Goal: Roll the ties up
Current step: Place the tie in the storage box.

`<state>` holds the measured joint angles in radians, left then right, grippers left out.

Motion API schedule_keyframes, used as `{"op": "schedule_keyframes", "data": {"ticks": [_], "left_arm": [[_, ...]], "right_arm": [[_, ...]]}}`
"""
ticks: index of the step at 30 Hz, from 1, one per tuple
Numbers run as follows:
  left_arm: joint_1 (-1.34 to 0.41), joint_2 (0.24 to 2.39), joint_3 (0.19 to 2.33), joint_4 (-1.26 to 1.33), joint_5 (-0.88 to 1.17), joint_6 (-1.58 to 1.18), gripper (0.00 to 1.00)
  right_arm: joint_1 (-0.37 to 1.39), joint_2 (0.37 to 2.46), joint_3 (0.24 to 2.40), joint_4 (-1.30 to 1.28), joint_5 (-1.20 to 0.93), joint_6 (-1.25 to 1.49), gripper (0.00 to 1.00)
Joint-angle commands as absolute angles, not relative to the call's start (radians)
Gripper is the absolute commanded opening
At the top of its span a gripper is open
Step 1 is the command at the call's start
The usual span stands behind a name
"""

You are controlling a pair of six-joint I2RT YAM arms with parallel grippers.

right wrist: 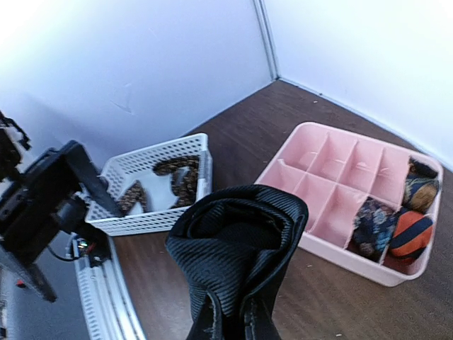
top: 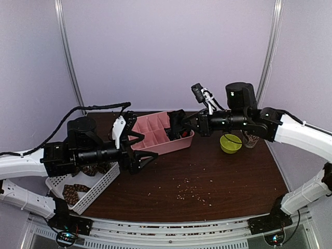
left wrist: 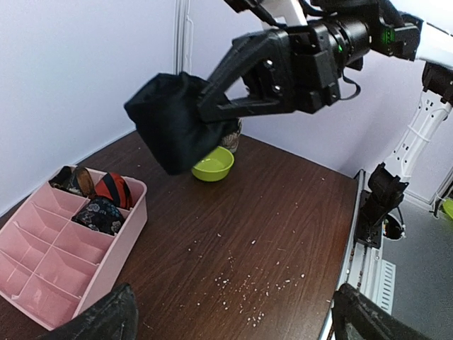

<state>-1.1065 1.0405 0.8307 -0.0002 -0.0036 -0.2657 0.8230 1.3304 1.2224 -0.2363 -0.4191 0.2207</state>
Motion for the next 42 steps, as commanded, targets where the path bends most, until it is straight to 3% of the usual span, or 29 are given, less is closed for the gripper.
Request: {"op": "schedule_keyframes", "data": {"ticks": [1,14,26,42], "left_arm": [[-1.094,1.000,0.831,-0.012,-0.015,-0.311,0.98],[-1.075,0.861,0.697,-0.029,-0.113,-0.424,0.98],[-1.069,0.756,0.635,-0.049,-0.156,-0.451,0.98],[-1.068,0.628,0.571,-0.080,-0.198,-0.470,0.98]], "right_arm": [[0.833,1.448,1.420,-0.460,-0.189,-0.059,0.00],[0.838,1.804,1.804,-0.522,0.082,-0.547,0.00],[0.841,1.978,1.847,-0.432,0.162,-0.846,0.00],[0.854,2.289,2.060,-0.553,0.242,-1.019,0.00]]}}
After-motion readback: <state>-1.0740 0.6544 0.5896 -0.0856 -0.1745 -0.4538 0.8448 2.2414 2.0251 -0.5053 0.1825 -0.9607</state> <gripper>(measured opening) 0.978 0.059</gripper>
